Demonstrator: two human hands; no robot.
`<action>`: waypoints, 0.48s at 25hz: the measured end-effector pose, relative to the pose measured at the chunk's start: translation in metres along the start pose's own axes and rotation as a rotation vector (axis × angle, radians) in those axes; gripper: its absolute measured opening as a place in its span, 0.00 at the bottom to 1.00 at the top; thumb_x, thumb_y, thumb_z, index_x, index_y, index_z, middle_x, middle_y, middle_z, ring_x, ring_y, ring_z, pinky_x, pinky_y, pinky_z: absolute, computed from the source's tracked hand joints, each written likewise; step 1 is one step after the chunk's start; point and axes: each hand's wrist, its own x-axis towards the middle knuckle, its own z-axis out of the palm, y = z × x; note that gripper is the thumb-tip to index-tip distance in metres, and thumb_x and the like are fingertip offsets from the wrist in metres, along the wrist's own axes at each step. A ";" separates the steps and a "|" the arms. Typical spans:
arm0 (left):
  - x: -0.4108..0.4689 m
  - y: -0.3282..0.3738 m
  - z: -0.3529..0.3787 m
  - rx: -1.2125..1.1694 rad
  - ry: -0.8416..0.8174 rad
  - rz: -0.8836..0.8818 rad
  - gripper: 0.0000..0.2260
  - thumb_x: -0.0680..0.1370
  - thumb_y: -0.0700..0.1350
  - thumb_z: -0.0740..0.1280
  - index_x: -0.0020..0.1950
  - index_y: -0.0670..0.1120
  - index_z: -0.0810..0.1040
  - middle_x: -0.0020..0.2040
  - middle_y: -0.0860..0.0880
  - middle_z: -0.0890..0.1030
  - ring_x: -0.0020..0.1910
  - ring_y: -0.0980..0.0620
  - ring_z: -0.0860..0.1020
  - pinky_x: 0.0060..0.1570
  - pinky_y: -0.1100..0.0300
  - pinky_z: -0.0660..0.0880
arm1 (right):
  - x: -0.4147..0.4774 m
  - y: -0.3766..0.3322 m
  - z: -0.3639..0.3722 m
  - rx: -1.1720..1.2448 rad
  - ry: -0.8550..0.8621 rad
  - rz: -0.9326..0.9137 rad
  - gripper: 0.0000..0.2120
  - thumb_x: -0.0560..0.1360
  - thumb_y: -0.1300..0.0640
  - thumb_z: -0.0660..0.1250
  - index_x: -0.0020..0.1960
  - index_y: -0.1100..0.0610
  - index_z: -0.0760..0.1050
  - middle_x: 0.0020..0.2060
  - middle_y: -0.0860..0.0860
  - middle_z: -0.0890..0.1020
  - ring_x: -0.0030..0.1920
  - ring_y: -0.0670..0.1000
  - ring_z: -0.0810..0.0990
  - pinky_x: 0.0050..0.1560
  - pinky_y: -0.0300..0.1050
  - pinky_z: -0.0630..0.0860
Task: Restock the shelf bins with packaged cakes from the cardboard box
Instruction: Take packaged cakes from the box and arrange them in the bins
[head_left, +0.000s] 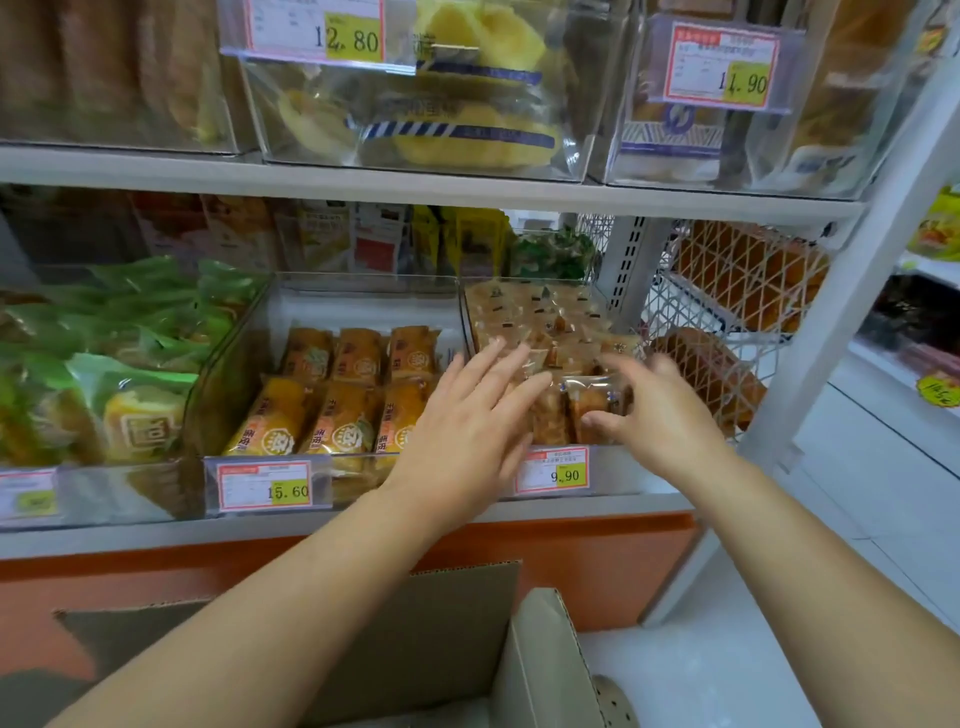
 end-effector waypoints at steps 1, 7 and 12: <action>-0.026 -0.002 -0.004 -0.028 0.054 0.021 0.24 0.78 0.48 0.66 0.74 0.51 0.68 0.77 0.49 0.64 0.78 0.49 0.57 0.77 0.48 0.55 | -0.005 -0.002 -0.002 -0.013 0.029 0.012 0.33 0.72 0.48 0.73 0.73 0.44 0.64 0.65 0.54 0.67 0.61 0.56 0.73 0.55 0.46 0.71; -0.223 -0.053 0.002 -0.048 -0.359 -0.119 0.24 0.67 0.46 0.76 0.61 0.56 0.77 0.66 0.53 0.77 0.64 0.53 0.76 0.62 0.60 0.73 | -0.069 -0.065 0.005 0.113 0.520 -0.423 0.17 0.76 0.57 0.67 0.63 0.58 0.74 0.46 0.53 0.74 0.48 0.51 0.72 0.48 0.38 0.65; -0.308 -0.086 0.033 -0.108 -0.621 -0.425 0.23 0.77 0.47 0.65 0.72 0.52 0.71 0.75 0.47 0.67 0.74 0.46 0.64 0.72 0.53 0.63 | -0.137 -0.126 0.125 -0.119 -0.531 -0.503 0.14 0.79 0.49 0.59 0.63 0.48 0.73 0.56 0.49 0.77 0.58 0.51 0.76 0.55 0.46 0.73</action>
